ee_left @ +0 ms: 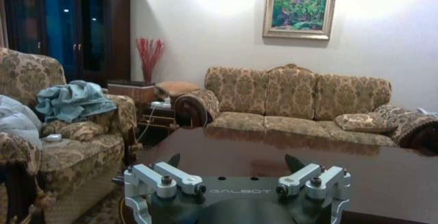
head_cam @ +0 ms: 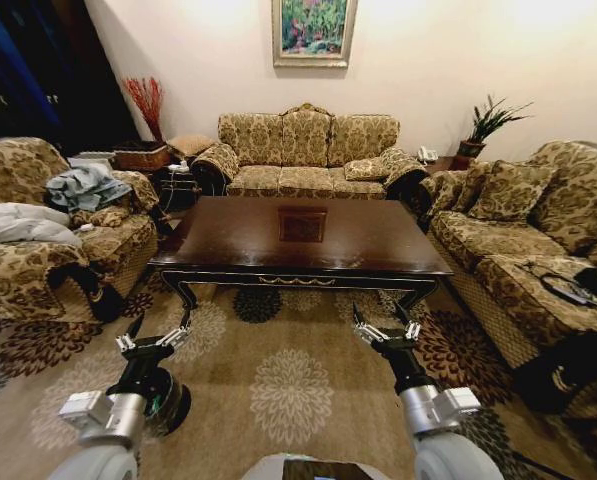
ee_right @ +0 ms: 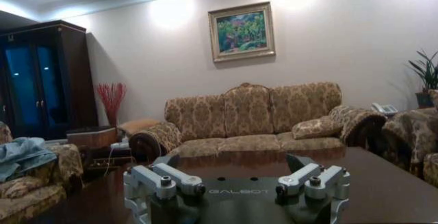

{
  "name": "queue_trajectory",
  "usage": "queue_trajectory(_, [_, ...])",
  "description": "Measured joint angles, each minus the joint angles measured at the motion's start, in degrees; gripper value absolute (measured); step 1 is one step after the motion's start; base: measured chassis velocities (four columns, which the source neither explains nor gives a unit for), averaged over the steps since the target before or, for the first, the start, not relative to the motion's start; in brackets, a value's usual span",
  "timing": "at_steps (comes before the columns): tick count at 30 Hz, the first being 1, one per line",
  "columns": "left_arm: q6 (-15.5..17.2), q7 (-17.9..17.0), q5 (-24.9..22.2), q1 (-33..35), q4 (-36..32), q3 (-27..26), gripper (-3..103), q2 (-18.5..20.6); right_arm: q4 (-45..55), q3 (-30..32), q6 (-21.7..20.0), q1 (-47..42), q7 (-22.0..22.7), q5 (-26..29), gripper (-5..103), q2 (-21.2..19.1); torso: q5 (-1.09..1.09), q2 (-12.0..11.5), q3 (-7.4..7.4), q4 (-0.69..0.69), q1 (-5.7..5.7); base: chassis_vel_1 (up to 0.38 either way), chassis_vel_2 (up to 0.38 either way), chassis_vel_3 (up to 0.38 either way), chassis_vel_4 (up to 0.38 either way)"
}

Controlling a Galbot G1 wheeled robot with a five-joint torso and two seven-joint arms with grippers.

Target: Move to the front of the table and place the trash on the table into the trash bin.

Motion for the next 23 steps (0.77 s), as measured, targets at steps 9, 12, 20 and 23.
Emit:
queue_trajectory(9, [-0.05,0.04,0.0,-0.01,0.05,0.0,100,0.0,-0.06,0.0,0.07,0.01,-0.05,0.01,100,0.0,0.0,0.0,0.0,0.0,0.0,0.0,0.0,0.0,0.0])
queue_trajectory(12, [-0.07,0.05,0.0,-0.02,0.05,0.0,100,0.0,-0.07,0.0,0.08,0.01,-0.05,0.02,100,0.0,0.0,0.0,0.0,0.0,0.0,0.0,0.0,0.0,0.0])
queue_trajectory(20, [-0.08,0.07,0.0,-0.02,0.05,0.0,100,0.0,-0.11,0.0,0.13,0.02,-0.06,0.04,100,-0.01,0.0,0.0,0.0,0.0,0.0,0.0,0.0,0.0,0.0])
queue_trajectory(23, [-0.08,0.07,0.0,-0.02,0.05,0.0,100,0.0,-0.11,0.0,0.14,0.02,-0.06,0.05,100,-0.01,0.0,0.0,0.0,0.0,0.0,0.0,0.0,0.0,0.0])
